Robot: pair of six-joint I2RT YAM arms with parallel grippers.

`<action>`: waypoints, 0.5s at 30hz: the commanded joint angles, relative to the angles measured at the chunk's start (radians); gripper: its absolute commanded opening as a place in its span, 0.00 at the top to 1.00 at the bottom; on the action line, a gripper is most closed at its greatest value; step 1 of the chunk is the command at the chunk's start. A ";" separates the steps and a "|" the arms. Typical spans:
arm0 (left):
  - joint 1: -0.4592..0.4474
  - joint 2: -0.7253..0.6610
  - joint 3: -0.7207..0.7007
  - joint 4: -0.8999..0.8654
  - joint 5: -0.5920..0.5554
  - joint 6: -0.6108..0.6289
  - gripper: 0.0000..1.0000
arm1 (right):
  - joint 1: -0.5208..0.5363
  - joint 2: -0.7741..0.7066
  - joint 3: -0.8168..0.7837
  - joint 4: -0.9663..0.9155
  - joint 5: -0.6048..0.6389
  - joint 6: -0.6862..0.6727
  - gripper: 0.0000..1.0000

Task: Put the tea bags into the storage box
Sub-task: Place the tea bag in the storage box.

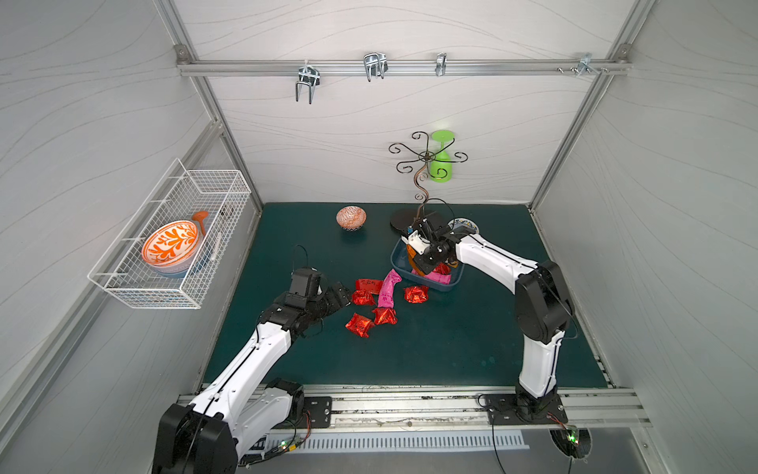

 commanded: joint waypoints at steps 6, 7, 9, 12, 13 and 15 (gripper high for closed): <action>-0.003 -0.003 0.004 0.036 -0.011 0.014 0.03 | 0.014 -0.241 -0.170 0.023 -0.152 0.243 0.43; -0.003 0.001 0.003 0.041 -0.010 0.012 0.03 | 0.019 -0.273 -0.204 0.031 -0.155 0.281 0.43; -0.003 0.009 0.002 0.052 -0.006 0.008 0.03 | 0.033 -0.329 -0.262 0.041 -0.143 0.342 0.43; -0.003 0.027 0.003 0.067 0.007 0.000 0.03 | 0.069 -0.401 -0.341 0.039 -0.066 0.430 0.43; -0.003 0.032 0.006 0.068 0.011 0.000 0.03 | 0.078 -0.419 -0.364 0.042 -0.048 0.465 0.43; -0.003 0.036 0.008 0.068 0.016 -0.002 0.03 | 0.084 -0.459 -0.434 0.067 -0.042 0.563 0.43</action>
